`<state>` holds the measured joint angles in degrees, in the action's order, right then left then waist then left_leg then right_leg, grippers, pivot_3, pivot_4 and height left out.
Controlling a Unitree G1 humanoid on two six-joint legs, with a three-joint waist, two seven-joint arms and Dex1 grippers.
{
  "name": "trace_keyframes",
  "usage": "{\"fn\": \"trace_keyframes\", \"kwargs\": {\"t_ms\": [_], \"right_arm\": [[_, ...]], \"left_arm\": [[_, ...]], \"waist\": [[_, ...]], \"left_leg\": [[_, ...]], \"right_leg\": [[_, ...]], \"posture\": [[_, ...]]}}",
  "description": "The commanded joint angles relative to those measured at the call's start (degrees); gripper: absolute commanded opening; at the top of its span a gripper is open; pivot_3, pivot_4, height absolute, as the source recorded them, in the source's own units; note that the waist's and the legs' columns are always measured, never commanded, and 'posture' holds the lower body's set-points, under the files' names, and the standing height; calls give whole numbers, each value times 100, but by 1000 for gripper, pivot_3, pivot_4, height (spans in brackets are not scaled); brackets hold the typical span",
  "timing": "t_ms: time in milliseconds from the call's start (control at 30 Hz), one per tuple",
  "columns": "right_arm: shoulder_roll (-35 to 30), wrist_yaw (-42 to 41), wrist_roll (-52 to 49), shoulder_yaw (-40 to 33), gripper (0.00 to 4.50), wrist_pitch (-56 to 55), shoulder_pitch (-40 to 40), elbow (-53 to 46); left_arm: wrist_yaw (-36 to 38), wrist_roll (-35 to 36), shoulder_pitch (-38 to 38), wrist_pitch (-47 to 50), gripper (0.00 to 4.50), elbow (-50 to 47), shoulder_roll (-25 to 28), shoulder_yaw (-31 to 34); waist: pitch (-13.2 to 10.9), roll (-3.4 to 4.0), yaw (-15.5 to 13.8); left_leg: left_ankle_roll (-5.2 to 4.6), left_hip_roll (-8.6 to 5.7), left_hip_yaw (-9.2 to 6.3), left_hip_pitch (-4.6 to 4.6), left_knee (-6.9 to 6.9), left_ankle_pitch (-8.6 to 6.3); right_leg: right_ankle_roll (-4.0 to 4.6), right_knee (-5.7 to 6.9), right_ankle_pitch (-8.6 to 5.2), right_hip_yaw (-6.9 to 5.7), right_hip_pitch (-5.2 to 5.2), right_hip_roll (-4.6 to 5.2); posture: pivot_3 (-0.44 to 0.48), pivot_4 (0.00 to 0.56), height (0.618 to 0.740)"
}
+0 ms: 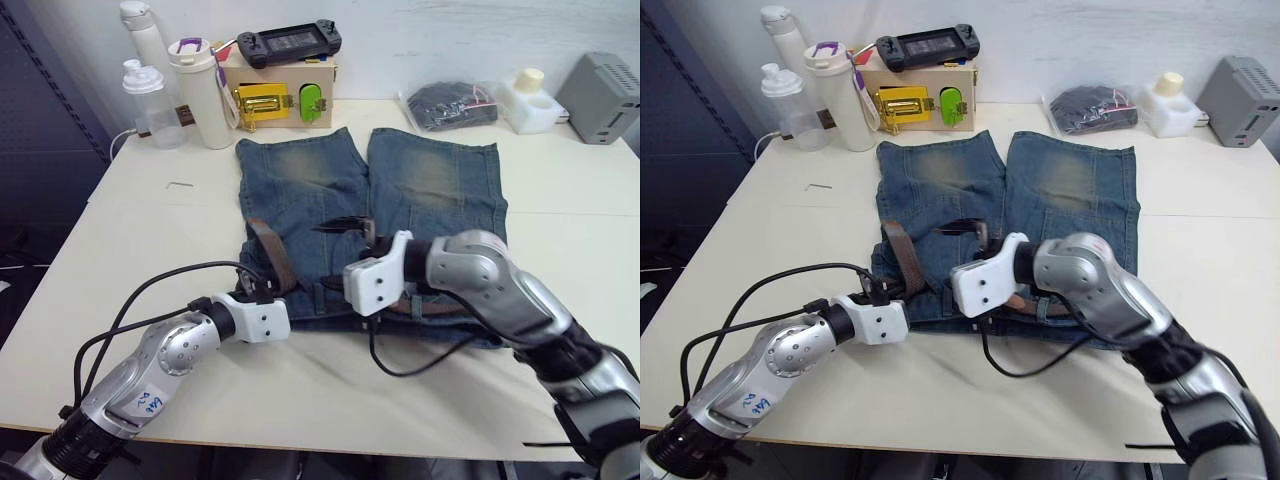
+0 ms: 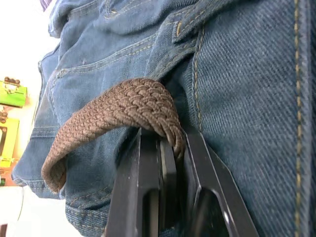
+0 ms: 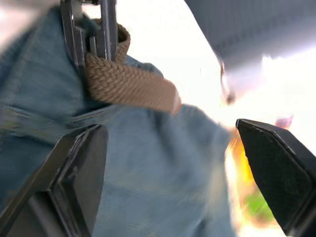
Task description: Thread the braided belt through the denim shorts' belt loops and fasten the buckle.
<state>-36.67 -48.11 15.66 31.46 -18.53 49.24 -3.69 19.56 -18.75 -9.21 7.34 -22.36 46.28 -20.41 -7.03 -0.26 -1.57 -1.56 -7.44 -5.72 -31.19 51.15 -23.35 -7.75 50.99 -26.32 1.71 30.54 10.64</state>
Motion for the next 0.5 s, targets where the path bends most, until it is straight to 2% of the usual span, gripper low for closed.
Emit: {"fn": "trace_keyframes", "kwargs": {"t_ms": [33, 233, 333, 467, 500], "right_arm": [[390, -74, 670, 494, 4500, -1784, 1059, 1441], [1464, 554, 1905, 1215, 4500, -3606, 2697, 3623], [1824, 510, 2240, 1555, 4500, -3929, 2910, 4195], [1992, 548, 2756, 1862, 4500, -4211, 3037, 4684], [1967, 254, 2736, 1900, 4500, -4038, 2988, 4781]], "left_arm": [[209, -293, 213, 50, 234, 493, -155, -116], [391, -410, 401, 79, 234, 448, -383, 55], [433, -473, 503, 145, 234, 368, -473, 109], [521, -599, 614, 172, 234, 296, -606, 210], [539, -609, 636, 202, 234, 278, -637, 250]], "waist": [[0, 0, 2], [3, -2, 36], [6, 3, 48], [48, 54, 65], [49, 56, 77]], "left_leg": [[0, -4, -7, 1, 4, 0], [0, -47, -15, -10, 19, -1], [3, -57, -31, -10, 47, -16], [3, -66, -47, -5, 96, -56], [3, -66, -51, -5, 96, -59]], "right_leg": [[0, 15, 0, 0, 5, -1], [1, 144, 0, 14, 84, 4], [3, 210, -1, 24, 100, 0], [11, 307, -6, 24, 116, -8], [11, 308, -6, 23, 116, -9]], "posture": [[0, 150, 645], [0, 150, 645], [0, 150, 645], [0, 150, 645], [0, 150, 645]]}}
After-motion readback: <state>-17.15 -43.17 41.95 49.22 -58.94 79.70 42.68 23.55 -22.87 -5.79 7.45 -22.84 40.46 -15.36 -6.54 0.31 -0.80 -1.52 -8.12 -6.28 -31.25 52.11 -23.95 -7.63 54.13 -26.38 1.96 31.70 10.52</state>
